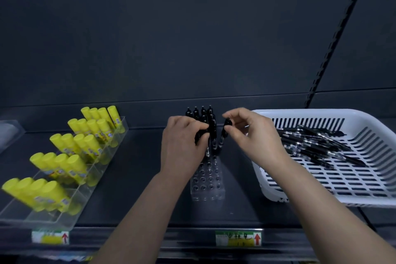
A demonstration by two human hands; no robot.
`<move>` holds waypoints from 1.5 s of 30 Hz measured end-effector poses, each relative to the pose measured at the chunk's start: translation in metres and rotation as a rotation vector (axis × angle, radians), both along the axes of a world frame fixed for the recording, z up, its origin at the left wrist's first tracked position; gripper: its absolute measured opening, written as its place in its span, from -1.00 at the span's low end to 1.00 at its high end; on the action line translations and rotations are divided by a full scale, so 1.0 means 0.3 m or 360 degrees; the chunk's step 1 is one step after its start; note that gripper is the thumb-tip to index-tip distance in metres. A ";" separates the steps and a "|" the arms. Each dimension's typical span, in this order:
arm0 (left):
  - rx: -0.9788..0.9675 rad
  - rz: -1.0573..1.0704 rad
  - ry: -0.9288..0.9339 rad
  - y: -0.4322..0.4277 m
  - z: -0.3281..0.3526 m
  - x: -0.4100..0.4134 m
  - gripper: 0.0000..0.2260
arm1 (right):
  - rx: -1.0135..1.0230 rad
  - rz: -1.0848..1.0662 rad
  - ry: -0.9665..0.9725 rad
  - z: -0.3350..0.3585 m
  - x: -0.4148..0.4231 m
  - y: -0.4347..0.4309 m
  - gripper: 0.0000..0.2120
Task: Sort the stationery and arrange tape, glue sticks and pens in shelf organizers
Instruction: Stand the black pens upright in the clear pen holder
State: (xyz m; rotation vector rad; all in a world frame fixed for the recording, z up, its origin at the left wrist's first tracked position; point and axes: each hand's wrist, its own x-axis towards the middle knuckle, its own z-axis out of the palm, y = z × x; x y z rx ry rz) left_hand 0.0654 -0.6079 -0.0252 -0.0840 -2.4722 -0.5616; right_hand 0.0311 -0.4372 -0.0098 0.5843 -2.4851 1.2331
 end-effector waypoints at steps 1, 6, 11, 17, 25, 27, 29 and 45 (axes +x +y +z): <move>0.0034 -0.0009 0.0003 -0.003 -0.001 -0.001 -0.79 | 0.0023 0.0013 -0.0008 -0.003 -0.003 -0.008 -0.78; 0.0192 -0.0010 0.0107 -0.017 -0.003 0.005 -0.72 | 0.0260 0.0065 -0.0113 -0.035 -0.018 -0.058 -0.74; 0.0245 -0.0007 0.0087 -0.025 -0.002 0.015 -0.82 | 0.0286 0.0026 -0.0170 -0.054 -0.030 -0.082 -0.73; 0.0215 -0.0076 0.0159 0.012 0.026 0.013 -0.80 | 0.0462 -0.0071 -0.0123 -0.041 0.000 -0.017 -0.71; 0.0121 -0.0449 0.0348 0.245 0.050 -0.019 -0.83 | 0.0868 -0.0446 -0.0038 -0.026 0.042 0.303 -0.84; 0.0021 -0.0521 0.0079 0.319 0.044 -0.031 -0.82 | 0.0950 -0.0535 -0.0102 -0.039 0.062 0.397 -0.85; -0.0183 -0.0569 -0.0212 0.387 0.024 -0.050 -0.78 | 0.1004 -0.0593 -0.0175 -0.056 0.084 0.485 -0.86; -0.0863 -0.0881 -0.1423 0.779 -0.050 -0.171 -0.93 | 0.0864 -0.0686 -0.0401 -0.118 0.115 0.796 -0.87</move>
